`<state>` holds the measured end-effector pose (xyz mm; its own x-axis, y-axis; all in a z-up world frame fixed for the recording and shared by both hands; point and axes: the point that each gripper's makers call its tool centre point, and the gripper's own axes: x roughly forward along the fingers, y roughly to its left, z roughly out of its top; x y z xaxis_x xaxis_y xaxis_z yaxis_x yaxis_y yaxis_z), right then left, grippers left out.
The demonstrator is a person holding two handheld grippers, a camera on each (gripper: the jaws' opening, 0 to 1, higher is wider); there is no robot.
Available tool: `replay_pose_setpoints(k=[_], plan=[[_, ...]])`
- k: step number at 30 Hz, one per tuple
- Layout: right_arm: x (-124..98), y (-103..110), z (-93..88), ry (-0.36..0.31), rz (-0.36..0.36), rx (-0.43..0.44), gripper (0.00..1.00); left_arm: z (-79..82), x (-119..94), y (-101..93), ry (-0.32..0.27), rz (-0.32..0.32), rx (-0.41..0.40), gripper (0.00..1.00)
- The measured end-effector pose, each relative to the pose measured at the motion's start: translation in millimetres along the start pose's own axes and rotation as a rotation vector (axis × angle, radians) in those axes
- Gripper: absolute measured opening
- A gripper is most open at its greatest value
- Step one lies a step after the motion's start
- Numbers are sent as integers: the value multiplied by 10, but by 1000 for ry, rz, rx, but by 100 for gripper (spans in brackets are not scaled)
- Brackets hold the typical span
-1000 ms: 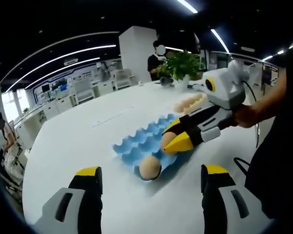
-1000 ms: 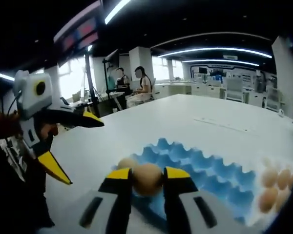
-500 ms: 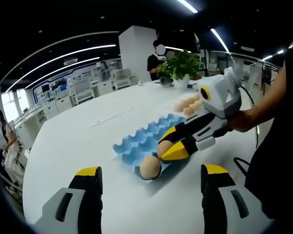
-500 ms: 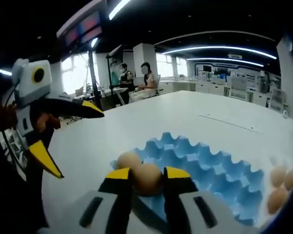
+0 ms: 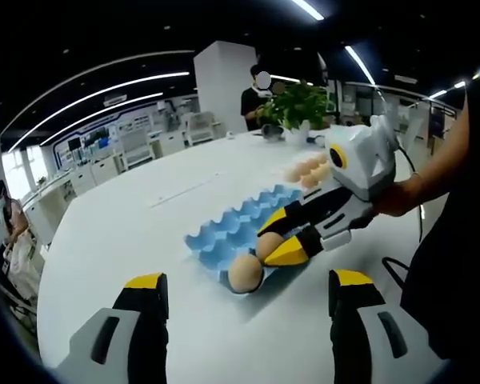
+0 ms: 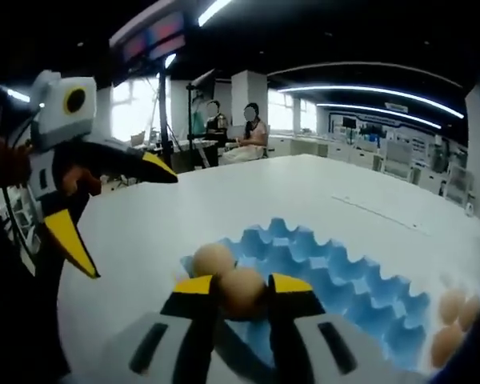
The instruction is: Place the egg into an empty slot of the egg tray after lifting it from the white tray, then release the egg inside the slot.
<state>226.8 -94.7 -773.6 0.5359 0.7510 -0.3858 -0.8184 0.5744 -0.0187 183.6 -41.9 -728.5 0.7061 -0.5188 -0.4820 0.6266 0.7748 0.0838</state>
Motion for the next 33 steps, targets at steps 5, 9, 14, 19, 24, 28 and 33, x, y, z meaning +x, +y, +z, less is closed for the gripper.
replay_pose_setpoints(k=[5,9,14,19,24,28,33], plan=[[1,17,-13,3,0,-26,25,2,-1,1,-3,1,-1,84],[-4,14,-14,1,-1,-31,26,-5,-2,-15,-2,-2,4,83],[-51,12,-33,-5,-8,-48,26,-4,-13,-11,-8,3,-5,83],[-139,10,-37,-9,-15,-44,22,4,-19,-11,-15,5,-6,83],[-349,-104,2,-45,-65,12,21,42,-23,-13,-31,8,-7,83],[-542,-310,-39,-58,-151,38,21,60,-16,-32,-33,3,-3,82],[-824,-607,-207,-38,-267,123,21,68,-6,-55,-31,-6,0,82]])
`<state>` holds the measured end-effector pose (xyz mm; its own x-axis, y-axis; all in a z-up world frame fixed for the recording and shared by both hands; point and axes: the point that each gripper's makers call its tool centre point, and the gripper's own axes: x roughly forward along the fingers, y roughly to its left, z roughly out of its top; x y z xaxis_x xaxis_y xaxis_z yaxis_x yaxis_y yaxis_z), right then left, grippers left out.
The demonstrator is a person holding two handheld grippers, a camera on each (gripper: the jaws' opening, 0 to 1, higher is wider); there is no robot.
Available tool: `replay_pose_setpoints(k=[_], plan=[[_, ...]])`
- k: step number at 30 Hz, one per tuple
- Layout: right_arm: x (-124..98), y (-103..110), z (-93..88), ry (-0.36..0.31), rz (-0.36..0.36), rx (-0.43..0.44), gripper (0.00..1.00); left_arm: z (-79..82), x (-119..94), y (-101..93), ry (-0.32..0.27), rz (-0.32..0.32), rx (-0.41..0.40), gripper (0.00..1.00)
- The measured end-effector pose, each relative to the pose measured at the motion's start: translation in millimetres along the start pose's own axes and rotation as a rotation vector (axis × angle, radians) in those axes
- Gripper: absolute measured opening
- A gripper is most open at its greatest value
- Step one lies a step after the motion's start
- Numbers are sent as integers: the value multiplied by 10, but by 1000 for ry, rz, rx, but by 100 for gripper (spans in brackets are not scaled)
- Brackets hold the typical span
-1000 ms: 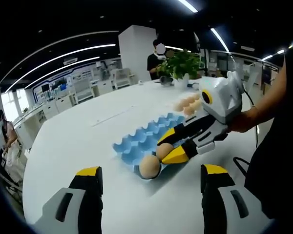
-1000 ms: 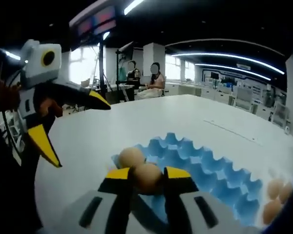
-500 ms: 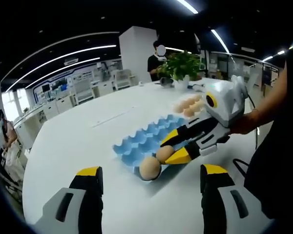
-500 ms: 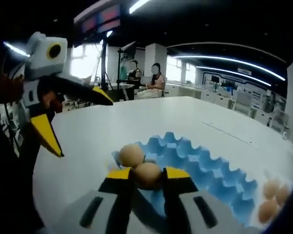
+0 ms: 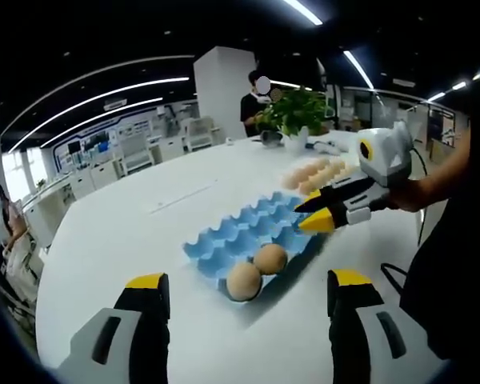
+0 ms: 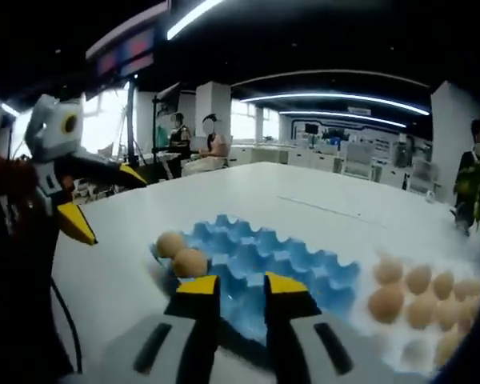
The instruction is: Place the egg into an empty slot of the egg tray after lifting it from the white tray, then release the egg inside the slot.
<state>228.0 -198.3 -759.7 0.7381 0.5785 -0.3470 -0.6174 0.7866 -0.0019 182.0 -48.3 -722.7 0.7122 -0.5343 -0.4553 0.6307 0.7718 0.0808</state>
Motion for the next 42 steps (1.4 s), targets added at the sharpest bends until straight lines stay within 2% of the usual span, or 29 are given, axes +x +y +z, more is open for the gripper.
replay_pose_setpoints(k=[1,8,14,18,20,22,24,28,34,35,38,39,42], plan=[[-54,-109,-19,-8,-41,11,21,6,0,-3,-1,-1,1,82],[-346,-545,-175,8,-181,63,21,24,-12,0,-2,0,2,82],[-691,-1057,-210,-11,-384,76,21,38,-22,-7,-1,0,4,82],[-985,-1439,-216,-43,-537,124,21,46,-22,-13,0,-2,8,82],[-1058,-1527,-233,-43,-567,126,22,47,-22,-16,1,-2,10,82],[-1204,-1719,-316,-29,-646,148,22,42,-20,-25,3,-5,9,82],[-1280,-1811,-423,-14,-681,216,24,42,-20,-28,5,-6,14,82],[-1320,-1882,-517,-1,-696,245,27,35,-25,-27,12,-4,20,82],[-1179,-1828,-658,45,-641,282,31,-41,-20,-23,58,6,73,80],[-1192,-1847,-607,24,-651,248,31,-44,-23,-21,61,6,72,80],[-1177,-1859,-616,26,-652,285,30,-45,-28,8,67,17,68,80],[-1176,-1861,-617,28,-654,283,30,-39,-30,15,66,18,60,80],[-1160,-1867,-616,36,-652,276,30,24,-32,11,34,5,-36,83]])
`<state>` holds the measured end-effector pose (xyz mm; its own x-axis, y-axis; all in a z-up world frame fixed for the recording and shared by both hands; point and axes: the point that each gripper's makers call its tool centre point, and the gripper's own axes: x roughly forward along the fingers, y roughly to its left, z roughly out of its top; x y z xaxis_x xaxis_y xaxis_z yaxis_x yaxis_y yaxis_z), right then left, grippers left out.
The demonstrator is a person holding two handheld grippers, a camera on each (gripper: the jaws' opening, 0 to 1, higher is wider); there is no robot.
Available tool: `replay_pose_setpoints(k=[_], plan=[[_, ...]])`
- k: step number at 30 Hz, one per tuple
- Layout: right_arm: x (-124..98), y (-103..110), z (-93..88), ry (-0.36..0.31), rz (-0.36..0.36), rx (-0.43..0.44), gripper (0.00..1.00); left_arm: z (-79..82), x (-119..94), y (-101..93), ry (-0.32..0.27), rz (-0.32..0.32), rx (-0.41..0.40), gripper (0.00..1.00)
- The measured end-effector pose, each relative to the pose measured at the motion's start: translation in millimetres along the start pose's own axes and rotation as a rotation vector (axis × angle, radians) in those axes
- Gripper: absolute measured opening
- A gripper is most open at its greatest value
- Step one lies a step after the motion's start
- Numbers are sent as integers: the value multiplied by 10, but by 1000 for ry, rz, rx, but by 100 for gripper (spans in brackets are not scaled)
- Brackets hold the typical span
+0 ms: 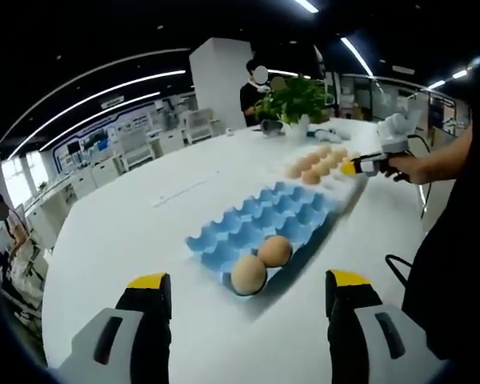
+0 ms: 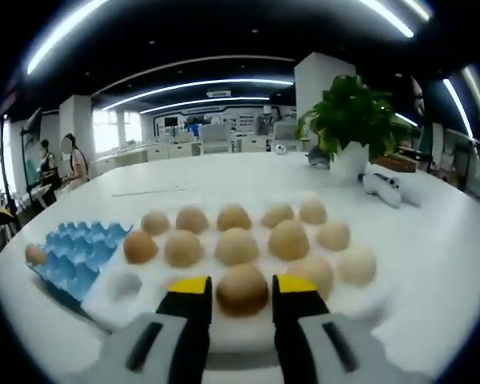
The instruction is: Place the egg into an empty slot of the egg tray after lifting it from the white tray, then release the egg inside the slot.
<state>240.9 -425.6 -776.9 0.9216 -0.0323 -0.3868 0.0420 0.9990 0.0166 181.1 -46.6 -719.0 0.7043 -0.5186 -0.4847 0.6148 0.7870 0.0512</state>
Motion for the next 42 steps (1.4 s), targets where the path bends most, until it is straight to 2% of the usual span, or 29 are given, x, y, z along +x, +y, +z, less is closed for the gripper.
replay_pose_setpoints(k=[2,6,8,9,11,13,16,18,21,24,26,28,34,39,42], plan=[[6,2,-2,5,0,-13,30,45,-5,11,-16,-16,-62,87],[22,3,1,13,-4,-17,30,24,9,15,10,-33,-83,91],[22,4,0,13,-4,-19,30,54,15,-35,-11,-66,-126,97],[22,5,0,12,-4,-19,30,20,12,-27,14,-66,-145,96],[28,6,-2,12,-4,-21,30,13,12,14,20,-45,-104,90],[32,2,-3,11,-5,-20,30,3,7,12,28,-47,-91,88],[33,2,-3,13,-5,-22,30,84,-6,3,-10,-61,-188,90],[32,1,-4,13,-5,-22,30,151,-17,70,-50,-34,-228,91],[34,-4,-3,12,-5,-20,30,156,-23,89,-47,-25,-211,92],[33,-4,-2,11,-6,-20,30,156,-21,33,-39,-48,-229,94],[33,-6,-3,10,-6,-20,30,155,-14,6,-40,-51,-227,92],[32,-7,-4,10,-5,-21,30,113,-13,-16,-8,-47,-196,86],[30,-7,-9,15,0,-30,29,179,-44,34,-41,-21,-203,86],[36,-13,-10,28,8,-43,27,174,-47,63,-38,-16,-201,86],[51,34,2,38,34,-136,26,172,-37,39,-34,-24,-194,86]])
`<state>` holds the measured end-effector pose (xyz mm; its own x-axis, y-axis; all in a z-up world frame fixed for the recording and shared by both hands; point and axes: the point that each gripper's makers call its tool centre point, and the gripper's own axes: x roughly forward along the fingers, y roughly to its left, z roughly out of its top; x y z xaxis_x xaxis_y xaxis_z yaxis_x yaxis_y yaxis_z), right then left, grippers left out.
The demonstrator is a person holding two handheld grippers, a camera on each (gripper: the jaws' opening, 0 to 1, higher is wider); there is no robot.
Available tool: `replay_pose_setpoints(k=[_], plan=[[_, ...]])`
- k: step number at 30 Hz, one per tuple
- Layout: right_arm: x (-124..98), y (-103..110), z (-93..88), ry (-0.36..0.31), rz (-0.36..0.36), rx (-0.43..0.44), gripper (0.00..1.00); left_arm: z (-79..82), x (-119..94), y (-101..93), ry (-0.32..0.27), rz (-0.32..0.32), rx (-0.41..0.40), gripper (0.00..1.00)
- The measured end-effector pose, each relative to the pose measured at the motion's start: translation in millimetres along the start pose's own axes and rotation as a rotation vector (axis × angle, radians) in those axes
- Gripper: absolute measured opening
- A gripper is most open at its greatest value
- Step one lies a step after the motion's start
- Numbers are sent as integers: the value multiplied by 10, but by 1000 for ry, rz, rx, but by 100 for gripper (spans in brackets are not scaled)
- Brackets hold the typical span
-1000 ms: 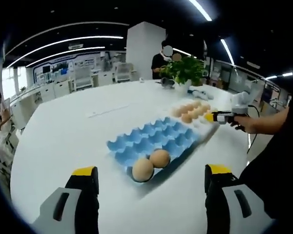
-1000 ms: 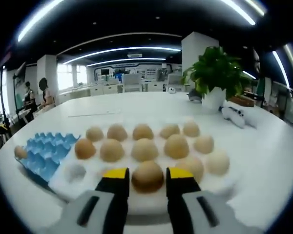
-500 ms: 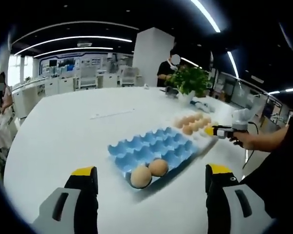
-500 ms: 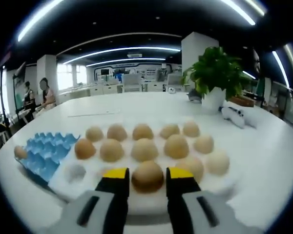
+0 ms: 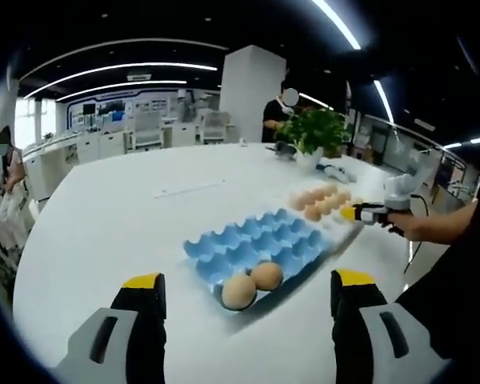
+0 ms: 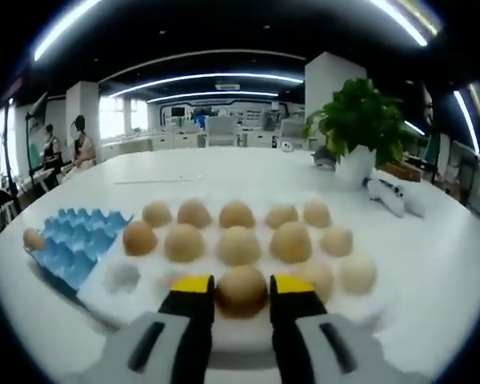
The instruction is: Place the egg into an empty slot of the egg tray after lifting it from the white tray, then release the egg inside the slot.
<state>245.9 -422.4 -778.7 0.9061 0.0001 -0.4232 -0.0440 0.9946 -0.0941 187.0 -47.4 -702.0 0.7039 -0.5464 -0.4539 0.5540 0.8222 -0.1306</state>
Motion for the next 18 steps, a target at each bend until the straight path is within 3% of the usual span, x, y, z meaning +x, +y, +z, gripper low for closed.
replay_pose_setpoints(k=[3,6,18], plan=[[-2,-7,8,-4,6,-13,27,-17,11,-11,8,0,16,86],[-3,-22,-3,-3,11,65,26,-24,10,-8,11,0,19,86],[-93,-19,68,-45,5,68,24,-16,-22,22,5,3,2,85]])
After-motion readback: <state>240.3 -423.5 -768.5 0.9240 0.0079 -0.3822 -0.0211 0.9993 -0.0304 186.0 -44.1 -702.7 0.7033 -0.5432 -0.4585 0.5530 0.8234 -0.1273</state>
